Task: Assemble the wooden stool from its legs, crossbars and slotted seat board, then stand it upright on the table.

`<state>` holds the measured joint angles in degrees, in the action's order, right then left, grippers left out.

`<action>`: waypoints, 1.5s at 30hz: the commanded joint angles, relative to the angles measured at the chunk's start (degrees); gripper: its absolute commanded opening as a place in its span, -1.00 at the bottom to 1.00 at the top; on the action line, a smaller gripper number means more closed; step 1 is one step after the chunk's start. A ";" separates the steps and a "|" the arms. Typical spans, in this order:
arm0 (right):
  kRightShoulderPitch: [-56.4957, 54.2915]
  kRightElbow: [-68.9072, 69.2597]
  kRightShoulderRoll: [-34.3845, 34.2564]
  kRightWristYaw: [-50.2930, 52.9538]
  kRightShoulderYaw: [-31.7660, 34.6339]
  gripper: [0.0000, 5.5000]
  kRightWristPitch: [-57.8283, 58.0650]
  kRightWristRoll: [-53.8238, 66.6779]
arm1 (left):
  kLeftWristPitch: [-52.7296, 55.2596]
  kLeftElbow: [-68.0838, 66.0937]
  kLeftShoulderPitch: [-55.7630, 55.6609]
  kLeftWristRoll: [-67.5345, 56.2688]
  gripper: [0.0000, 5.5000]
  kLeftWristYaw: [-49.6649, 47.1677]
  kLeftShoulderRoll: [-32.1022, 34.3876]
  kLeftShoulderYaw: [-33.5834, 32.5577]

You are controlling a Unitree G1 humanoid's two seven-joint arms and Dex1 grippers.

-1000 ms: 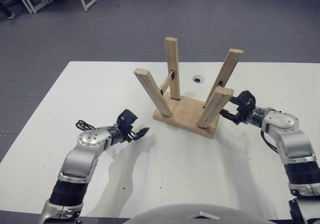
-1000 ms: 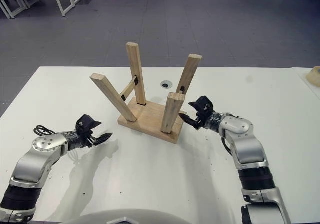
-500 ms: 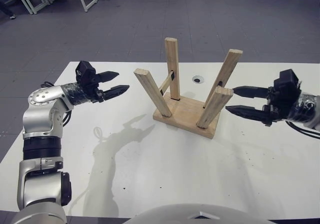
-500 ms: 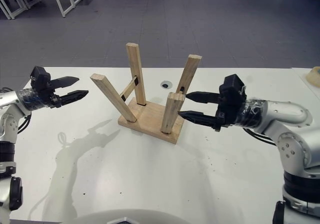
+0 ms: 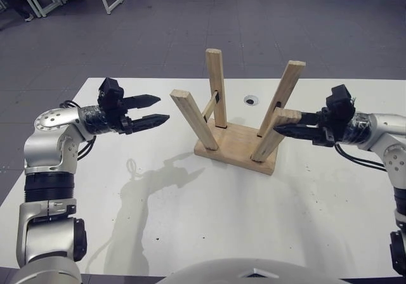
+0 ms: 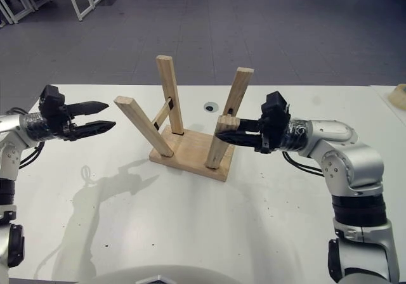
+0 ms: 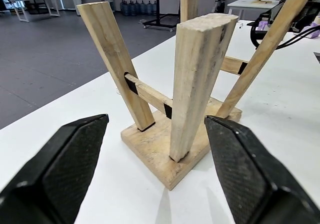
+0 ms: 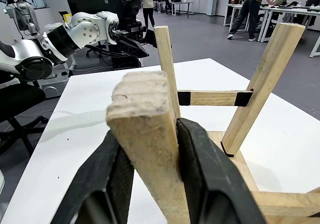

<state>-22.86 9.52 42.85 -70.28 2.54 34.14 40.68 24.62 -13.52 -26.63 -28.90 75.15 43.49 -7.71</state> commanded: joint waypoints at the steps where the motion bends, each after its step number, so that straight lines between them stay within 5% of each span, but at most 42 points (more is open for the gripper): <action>1: -1.26 -0.43 0.56 -5.05 -1.82 -0.57 -2.18 -0.53 | 0.70 -1.62 -4.33 -0.29 0.29 2.83 -0.76 2.54; 7: -2.20 0.09 -0.06 -5.94 -2.84 -0.59 -4.51 -1.91 | 5.82 6.38 -1.01 -2.82 0.29 13.08 3.90 7.69; 12: -2.13 -0.12 -0.46 -6.04 -2.97 -0.60 -4.90 -2.28 | -0.45 0.47 -0.34 3.65 0.29 15.00 7.92 9.22; 17: -2.55 -0.50 -0.62 -5.98 -2.93 -0.61 -4.54 -2.21 | 0.87 2.66 -0.40 0.29 0.29 13.14 5.50 6.93; 22: -2.40 -0.34 -0.64 -5.25 -3.00 -0.61 -4.36 -2.61 | 8.93 7.71 -4.09 -9.90 0.29 12.25 8.58 -2.15; 27: -0.99 0.64 -0.51 -4.10 -2.69 -0.61 -4.24 -2.44 | 19.25 13.51 -14.61 -24.76 0.29 -0.47 3.74 -11.05; 31: -0.64 1.22 -0.69 -3.26 -3.00 -0.61 -3.91 -2.26 | 24.62 19.75 -22.90 -38.84 0.29 -26.14 -9.59 -12.85; 35: -0.04 1.45 -0.71 -2.89 -3.10 -0.61 -3.76 -2.18 | 24.62 21.71 -26.58 -41.81 0.29 -39.22 -14.21 -12.37; 41: 0.53 1.85 -1.21 -1.86 -3.17 -0.61 -3.36 -2.21 | 29.52 24.84 -28.87 -46.33 0.29 -42.84 -10.88 -10.92; 45: 1.60 2.93 -1.25 -1.10 -2.99 -0.61 -3.06 -2.01 | 31.66 24.79 -19.06 -42.27 0.29 -39.91 -9.98 -5.92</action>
<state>-22.64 12.02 41.58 -71.78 -0.08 29.74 38.63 55.27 11.80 -51.43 -74.68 33.96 33.51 -17.02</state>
